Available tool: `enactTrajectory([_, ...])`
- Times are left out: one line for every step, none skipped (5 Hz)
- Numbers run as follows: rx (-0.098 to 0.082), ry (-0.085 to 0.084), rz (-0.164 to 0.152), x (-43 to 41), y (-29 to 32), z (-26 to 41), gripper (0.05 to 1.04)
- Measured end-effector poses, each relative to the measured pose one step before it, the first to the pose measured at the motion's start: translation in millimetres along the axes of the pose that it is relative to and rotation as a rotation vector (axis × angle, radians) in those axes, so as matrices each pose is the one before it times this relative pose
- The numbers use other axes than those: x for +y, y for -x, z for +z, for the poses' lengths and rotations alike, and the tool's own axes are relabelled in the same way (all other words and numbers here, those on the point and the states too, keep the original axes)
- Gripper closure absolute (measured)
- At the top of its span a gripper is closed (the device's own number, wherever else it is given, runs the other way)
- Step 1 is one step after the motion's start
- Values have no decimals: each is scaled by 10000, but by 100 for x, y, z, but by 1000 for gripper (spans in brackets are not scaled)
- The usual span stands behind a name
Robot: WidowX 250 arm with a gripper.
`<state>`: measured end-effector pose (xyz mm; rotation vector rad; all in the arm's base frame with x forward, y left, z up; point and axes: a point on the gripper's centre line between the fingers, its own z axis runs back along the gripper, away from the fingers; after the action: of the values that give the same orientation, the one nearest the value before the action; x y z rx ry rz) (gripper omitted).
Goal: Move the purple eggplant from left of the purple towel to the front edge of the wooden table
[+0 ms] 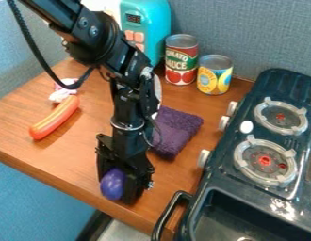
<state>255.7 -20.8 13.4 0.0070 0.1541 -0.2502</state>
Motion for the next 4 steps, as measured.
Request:
enactTrajectory([260, 28, 23, 112, -276, 111, 184])
enactTrajectory([24, 159, 237, 756, 173, 49, 73])
enactTrajectory([66, 154, 10, 117, 106, 97, 77])
enactTrajectory([-276, 259, 333, 604, 134, 844, 81])
